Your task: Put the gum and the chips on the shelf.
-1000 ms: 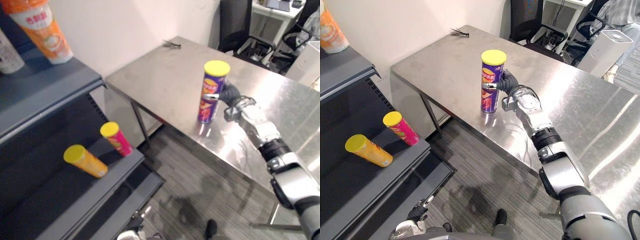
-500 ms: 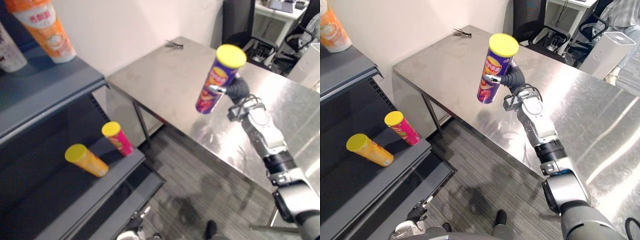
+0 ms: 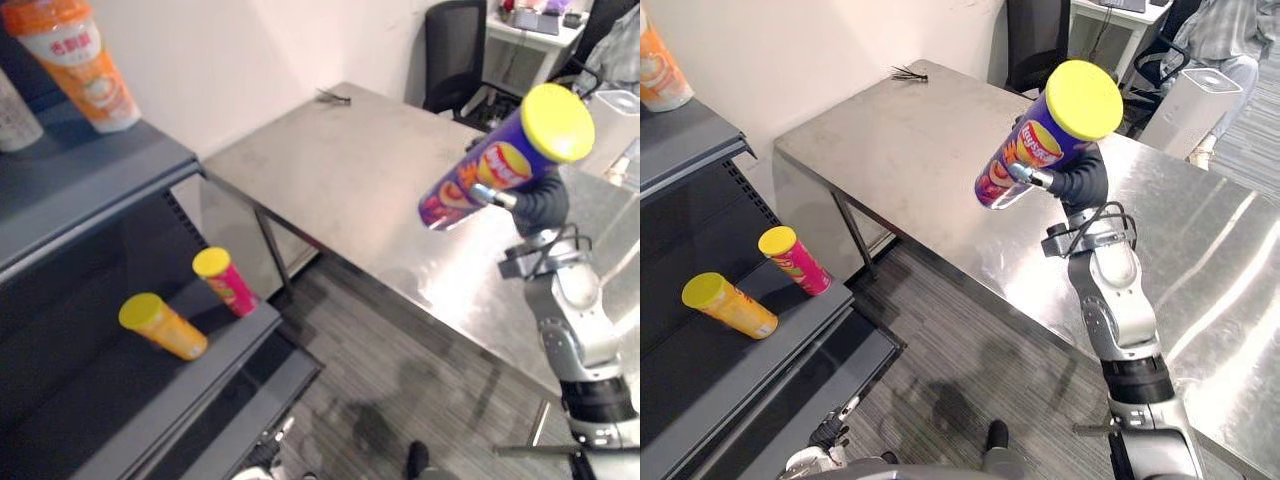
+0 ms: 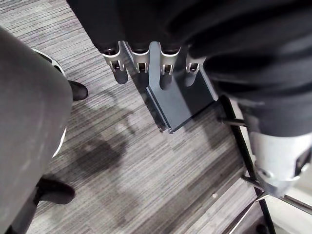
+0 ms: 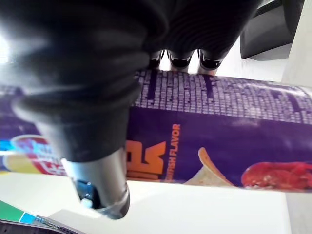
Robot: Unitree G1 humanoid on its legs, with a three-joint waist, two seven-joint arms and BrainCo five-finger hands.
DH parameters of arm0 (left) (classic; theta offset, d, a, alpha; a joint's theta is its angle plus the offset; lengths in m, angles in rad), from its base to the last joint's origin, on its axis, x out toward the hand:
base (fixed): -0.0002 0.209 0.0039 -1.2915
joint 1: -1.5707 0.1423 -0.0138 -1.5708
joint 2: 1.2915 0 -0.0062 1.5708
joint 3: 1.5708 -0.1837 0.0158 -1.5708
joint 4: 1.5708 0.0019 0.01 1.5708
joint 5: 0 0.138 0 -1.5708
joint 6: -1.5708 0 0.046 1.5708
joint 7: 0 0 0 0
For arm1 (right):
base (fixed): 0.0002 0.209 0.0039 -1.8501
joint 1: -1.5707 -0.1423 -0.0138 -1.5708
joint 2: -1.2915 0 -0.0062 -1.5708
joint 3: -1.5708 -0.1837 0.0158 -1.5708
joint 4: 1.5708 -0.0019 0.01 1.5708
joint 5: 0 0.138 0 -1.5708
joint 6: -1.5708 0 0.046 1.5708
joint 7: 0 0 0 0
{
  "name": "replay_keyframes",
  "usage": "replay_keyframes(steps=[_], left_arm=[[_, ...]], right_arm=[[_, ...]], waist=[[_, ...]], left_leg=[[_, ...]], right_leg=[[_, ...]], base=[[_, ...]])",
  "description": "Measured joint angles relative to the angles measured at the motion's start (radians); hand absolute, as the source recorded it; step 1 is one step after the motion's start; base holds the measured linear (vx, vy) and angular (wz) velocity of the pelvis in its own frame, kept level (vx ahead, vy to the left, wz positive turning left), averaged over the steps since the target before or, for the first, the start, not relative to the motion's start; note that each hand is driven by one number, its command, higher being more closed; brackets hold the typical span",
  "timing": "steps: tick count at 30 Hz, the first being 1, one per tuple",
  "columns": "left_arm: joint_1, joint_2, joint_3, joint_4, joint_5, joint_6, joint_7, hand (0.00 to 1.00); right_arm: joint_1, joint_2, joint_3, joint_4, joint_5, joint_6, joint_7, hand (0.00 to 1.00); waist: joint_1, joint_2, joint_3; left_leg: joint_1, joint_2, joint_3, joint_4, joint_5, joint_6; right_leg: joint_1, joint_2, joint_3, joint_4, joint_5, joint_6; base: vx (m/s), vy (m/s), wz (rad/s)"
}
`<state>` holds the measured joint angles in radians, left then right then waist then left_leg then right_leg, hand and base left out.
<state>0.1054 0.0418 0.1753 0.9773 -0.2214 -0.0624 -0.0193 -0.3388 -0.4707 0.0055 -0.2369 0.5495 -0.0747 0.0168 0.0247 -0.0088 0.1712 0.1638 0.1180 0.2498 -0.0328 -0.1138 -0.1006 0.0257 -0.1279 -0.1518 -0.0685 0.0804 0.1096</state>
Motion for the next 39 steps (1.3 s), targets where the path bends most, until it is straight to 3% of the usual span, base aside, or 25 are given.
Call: replay_keyframes(steps=[8, 16, 19, 22, 27, 28, 29, 30, 31, 32, 33, 34, 35, 36, 38, 39], left_arm=[[0.013, 0.0, 0.029, 0.004, 0.0, 0.0, 0.011, 0.0], [0.014, 0.001, 0.029, 0.009, 0.0, 0.001, 0.014, 0.0], [0.012, 0.005, 0.03, 0.009, -0.013, 0.007, 0.013, 0.0], [0.012, 0.007, 0.053, 0.01, -0.093, 0.01, 0.008, 0.0], [0.005, 0.005, 0.064, 0.0, -0.129, 0.021, -0.036, 0.0], [0.006, 0.004, 0.067, -0.008, -0.13, 0.021, -0.043, 0.0], [0.006, 0.006, 0.068, -0.009, -0.13, 0.021, -0.043, 0.0], [0.005, 0.008, 0.068, -0.002, -0.13, 0.021, -0.044, 0.0], [-0.005, 0.005, 0.104, 0.0, -0.132, 0.019, -0.047, 0.0], [-0.004, 0.003, 0.108, -0.001, -0.131, 0.018, -0.049, 0.0], [0.007, 0.001, 0.105, -0.002, -0.129, 0.019, -0.051, 0.0], [0.009, 0.0, 0.098, -0.001, -0.126, 0.021, -0.053, 0.0], [0.011, 0.001, 0.097, -0.002, -0.126, 0.02, -0.055, 0.0], [0.012, 0.0, 0.1, -0.001, -0.125, 0.019, -0.056, 0.0], [0.017, -0.002, 0.108, 0.005, -0.113, 0.028, -0.063, 0.0], [0.019, -0.004, 0.107, 0.01, -0.108, 0.028, -0.065, 0.0]], right_arm=[[0.129, 0.04, -0.05, -0.066, 0.0, 0.0, -0.033, 1.0], [0.187, 0.061, -0.078, -0.112, 0.0, 0.0, -0.059, 1.0], [0.183, 0.064, -0.075, -0.112, -0.001, 0.0, -0.064, 1.0], [0.12, 0.091, -0.027, -0.109, 0.0, 0.001, -0.072, 1.0], [-0.059, 0.096, 0.029, -0.055, 0.0, 0.0, -0.061, 1.0], [-0.077, 0.096, 0.028, -0.042, 0.0, 0.0, -0.059, 1.0], [-0.073, 0.096, 0.029, -0.041, -0.001, 0.001, -0.05, 1.0], [-0.069, 0.097, 0.028, -0.04, -0.002, 0.0, -0.047, 1.0], [-0.071, 0.099, 0.005, -0.032, -0.002, 0.0, -0.036, 1.0], [-0.07, 0.102, -0.004, -0.029, -0.003, 0.0, -0.033, 1.0], [-0.064, 0.103, -0.016, -0.029, -0.004, -0.001, -0.033, 1.0], [-0.044, 0.108, -0.045, -0.03, -0.005, -0.009, -0.031, 1.0], [-0.024, 0.119, -0.073, -0.03, -0.006, -0.013, -0.032, 1.0], [-0.015, 0.128, -0.096, -0.029, -0.011, -0.012, -0.031, 1.0], [0.011, 0.146, -0.137, -0.03, -0.04, -0.016, -0.035, 1.0], [0.03, 0.145, -0.149, -0.03, -0.04, -0.016, -0.036, 1.0]], waist=[[-0.016, -0.023, -0.015], [-0.024, -0.025, -0.017], [-0.023, -0.028, -0.017], [-0.02, -0.031, -0.015], [-0.011, -0.015, -0.01], [0.017, -0.007, -0.006], [0.024, -0.003, -0.004], [0.018, -0.008, -0.006], [0.015, -0.013, -0.005], [0.014, -0.009, -0.005], [0.011, 0.01, -0.01], [-0.008, 0.028, -0.01], [-0.009, 0.021, -0.013], [-0.008, 0.017, -0.015], [-0.018, 0.017, -0.013], [-0.024, 0.014, -0.01]], left_leg=[[0.016, 0.005, 0.039, -0.002, 0.0, -0.002], [-0.004, -0.002, -0.001, 0.007, 0.005, 0.002], [-0.061, -0.004, -0.055, 0.054, 0.003, 0.001], [-0.146, -0.002, -0.135, 0.115, 0.001, -0.004], [-0.268, 0.001, -0.323, 0.036, 0.115, -0.036], [-0.28, 0.022, -0.309, -0.003, 0.103, -0.014], [-0.283, 0.047, -0.241, -0.046, 0.063, 0.109], [-0.281, 0.049, -0.199, -0.053, 0.033, 0.173], [-0.337, 0.059, -0.069, 0.075, 0.042, 0.183], [-0.35, 0.063, -0.024, 0.164, 0.075, 0.197], [-0.346, 0.069, 0.03, 0.24, 0.141, 0.189], [-0.351, 0.055, 0.036, 0.187, 0.205, 0.147], [-0.329, 0.032, 0.01, 0.078, 0.299, 0.127], [-0.305, 0.023, 0.002, 0.005, 0.326, 0.11], [-0.306, 0.042, 0.045, 0.139, 0.2, 0.051], [-0.285, 0.049, 0.051, 0.133, 0.185, 0.028]], right_leg=[[-0.008, 0.007, 0.043, 0.003, 0.0, 0.0], [-0.031, -0.011, 0.013, 0.063, -0.029, 0.003], [-0.091, -0.038, -0.025, 0.187, -0.097, 0.002], [-0.147, -0.063, -0.089, 0.293, -0.154, -0.01], [-0.22, -0.099, -0.288, 0.395, -0.222, -0.051], [-0.229, -0.102, -0.339, 0.425, -0.241, -0.065], [-0.204, -0.104, -0.417, 0.409, -0.244, -0.073], [-0.185, -0.112, -0.454, 0.38, -0.243, -0.077], [-0.171, -0.165, -0.547, 0.397, -0.26, -0.099], [-0.172, -0.186, -0.568, 0.429, -0.277, -0.1], [-0.165, -0.199, -0.601, 0.48, -0.302, -0.093], [-0.151, -0.217, -0.634, 0.512, -0.316, -0.092], [-0.143, -0.224, -0.658, 0.496, -0.314, -0.093], [-0.135, -0.234, -0.7, 0.464, -0.313, -0.095], [-0.131, -0.247, -0.763, 0.46, -0.303, -0.103], [-0.128, -0.25, -0.784, 0.46, -0.297, -0.099]], base=[[-0.02, -0.016, -0.14], [-0.02, -0.004, 0.13], [-0.02, -0.031, 0.54], [-0.04, -0.081, 0.74], [-0.08, -0.136, 1.16], [-0.16, -0.182, 1.21], [-0.14, -0.193, 1.37], [-0.08, -0.146, 1.88], [-0.01, -0.087, 1.56], [0.0, -0.099, 1.5], [-0.02, -0.116, 1.38], [-0.05, -0.099, 1.53], [-0.1, -0.065, 1.45], [-0.07, -0.047, 1.04], [-0.03, -0.052, 0.93], [-0.03, -0.004, 0.73]])
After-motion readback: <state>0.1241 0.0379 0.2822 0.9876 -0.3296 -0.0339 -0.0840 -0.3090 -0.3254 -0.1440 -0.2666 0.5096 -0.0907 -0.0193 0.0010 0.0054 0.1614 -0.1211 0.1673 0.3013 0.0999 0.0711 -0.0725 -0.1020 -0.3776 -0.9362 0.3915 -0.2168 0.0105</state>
